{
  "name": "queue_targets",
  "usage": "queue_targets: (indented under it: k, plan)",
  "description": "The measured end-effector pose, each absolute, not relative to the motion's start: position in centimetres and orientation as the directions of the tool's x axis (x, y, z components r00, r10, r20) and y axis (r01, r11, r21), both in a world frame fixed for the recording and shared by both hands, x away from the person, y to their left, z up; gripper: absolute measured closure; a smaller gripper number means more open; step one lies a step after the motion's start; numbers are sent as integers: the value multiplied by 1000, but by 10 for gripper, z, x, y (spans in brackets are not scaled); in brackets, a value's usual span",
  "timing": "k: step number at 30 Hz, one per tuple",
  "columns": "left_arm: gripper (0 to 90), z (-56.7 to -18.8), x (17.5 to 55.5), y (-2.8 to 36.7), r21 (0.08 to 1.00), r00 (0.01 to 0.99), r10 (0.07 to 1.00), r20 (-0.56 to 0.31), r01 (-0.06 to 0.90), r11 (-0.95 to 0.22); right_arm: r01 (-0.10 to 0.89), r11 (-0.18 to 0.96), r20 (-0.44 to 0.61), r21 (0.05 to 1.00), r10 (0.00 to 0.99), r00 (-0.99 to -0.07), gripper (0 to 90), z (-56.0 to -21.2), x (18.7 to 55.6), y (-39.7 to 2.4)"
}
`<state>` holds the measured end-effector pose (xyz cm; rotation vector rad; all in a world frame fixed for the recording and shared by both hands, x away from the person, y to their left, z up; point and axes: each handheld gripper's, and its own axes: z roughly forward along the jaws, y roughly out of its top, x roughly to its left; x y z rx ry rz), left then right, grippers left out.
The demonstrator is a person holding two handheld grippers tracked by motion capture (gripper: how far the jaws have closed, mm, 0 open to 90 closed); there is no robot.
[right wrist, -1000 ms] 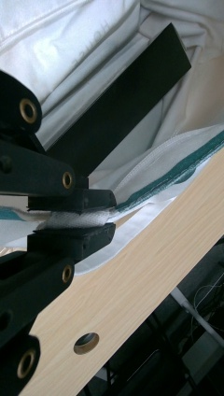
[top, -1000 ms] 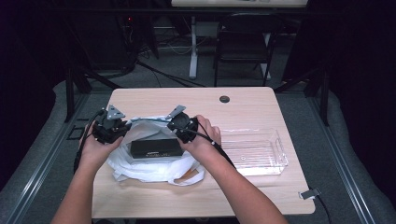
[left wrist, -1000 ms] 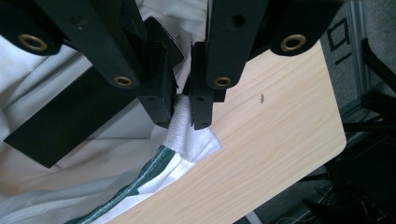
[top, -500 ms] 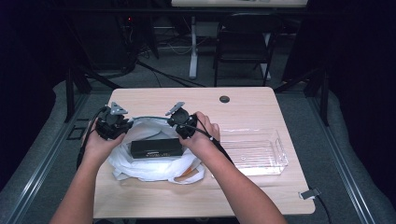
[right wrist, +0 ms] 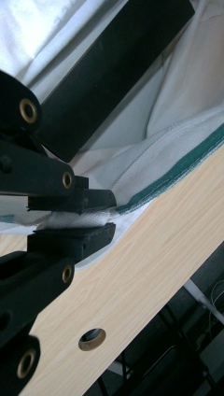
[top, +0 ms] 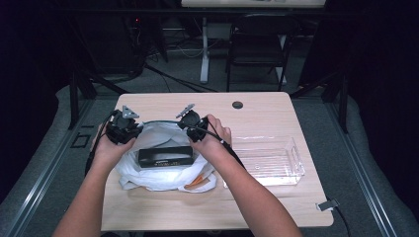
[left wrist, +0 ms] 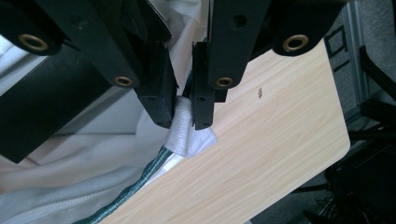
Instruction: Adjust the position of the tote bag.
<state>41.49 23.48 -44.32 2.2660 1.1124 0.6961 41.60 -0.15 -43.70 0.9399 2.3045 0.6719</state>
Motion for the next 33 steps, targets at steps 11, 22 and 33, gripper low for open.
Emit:
queue_targets:
  k: [11, 22, 33]
  plan:
    - [810, -449, 421, 234, 639, 528, 821, 217, 559, -528, 466, 629, -313, 623, 746, -588, 825, -443, 424, 0]
    - [810, -453, 429, 233, 637, 522, 828, 207, 570, -519, 477, 623, -318, 620, 755, -573, 825, -448, 432, 2]
    - [811, -458, 435, 231, 640, 511, 833, 214, 571, -514, 484, 628, -327, 610, 755, -568, 825, -453, 439, 3]
